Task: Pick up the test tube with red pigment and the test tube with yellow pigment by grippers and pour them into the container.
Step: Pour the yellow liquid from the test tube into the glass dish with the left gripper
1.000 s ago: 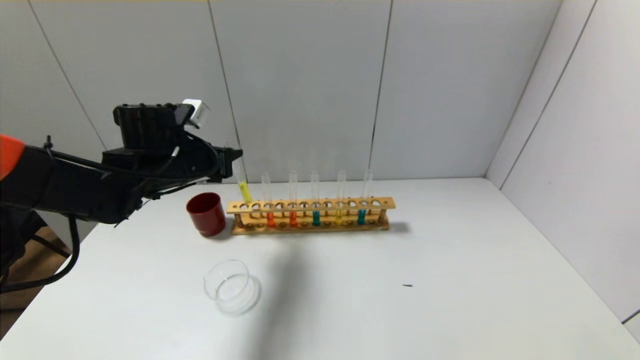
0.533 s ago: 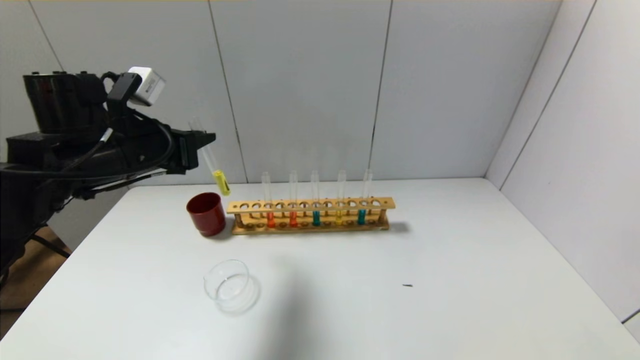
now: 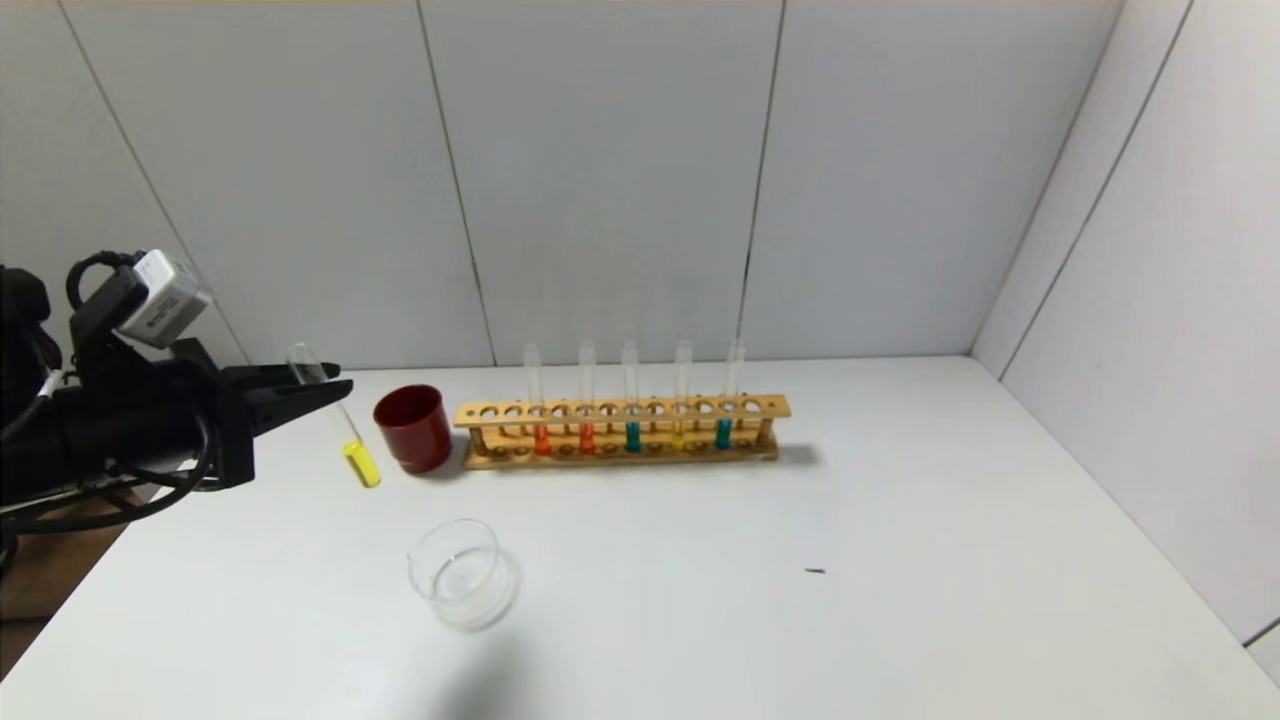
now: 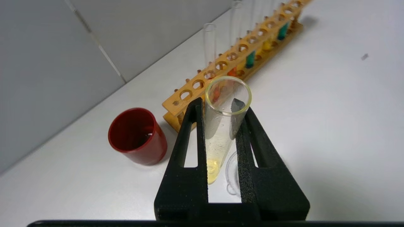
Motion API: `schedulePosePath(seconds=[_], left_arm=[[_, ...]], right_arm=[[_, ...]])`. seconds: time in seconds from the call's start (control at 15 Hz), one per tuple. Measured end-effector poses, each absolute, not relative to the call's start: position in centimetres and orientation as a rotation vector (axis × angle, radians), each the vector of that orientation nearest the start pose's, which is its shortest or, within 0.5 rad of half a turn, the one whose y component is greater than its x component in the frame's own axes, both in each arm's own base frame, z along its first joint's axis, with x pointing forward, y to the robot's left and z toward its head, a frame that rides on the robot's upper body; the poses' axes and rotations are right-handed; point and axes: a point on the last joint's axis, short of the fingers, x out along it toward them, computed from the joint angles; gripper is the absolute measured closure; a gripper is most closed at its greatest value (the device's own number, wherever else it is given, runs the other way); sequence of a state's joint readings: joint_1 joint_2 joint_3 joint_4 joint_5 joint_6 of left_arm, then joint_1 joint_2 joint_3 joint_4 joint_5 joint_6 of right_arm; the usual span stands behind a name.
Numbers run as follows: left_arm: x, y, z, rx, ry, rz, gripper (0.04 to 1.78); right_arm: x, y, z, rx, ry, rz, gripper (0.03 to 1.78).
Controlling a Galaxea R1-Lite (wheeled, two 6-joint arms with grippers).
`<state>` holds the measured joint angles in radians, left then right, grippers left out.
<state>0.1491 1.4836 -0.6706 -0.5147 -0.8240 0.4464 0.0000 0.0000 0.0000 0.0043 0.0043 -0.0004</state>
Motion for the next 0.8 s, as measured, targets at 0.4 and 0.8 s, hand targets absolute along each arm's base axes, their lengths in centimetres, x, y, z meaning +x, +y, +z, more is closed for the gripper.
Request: schedulePosePath(seconds=[0.4, 0.8], left_arm=[[26.1, 2.8, 18.5, 0.626, -0.018, -0.792, 1.5], [25.7, 1.3, 17.0, 0.66, -0.047, -0.887, 1.5]], right_arm=[[-2.3, 0.0, 7.5, -0.001, 0.005, 0.004, 0.06], [-2.3, 0.0, 7.5, 0.0, 0.004, 0.004, 0.06]])
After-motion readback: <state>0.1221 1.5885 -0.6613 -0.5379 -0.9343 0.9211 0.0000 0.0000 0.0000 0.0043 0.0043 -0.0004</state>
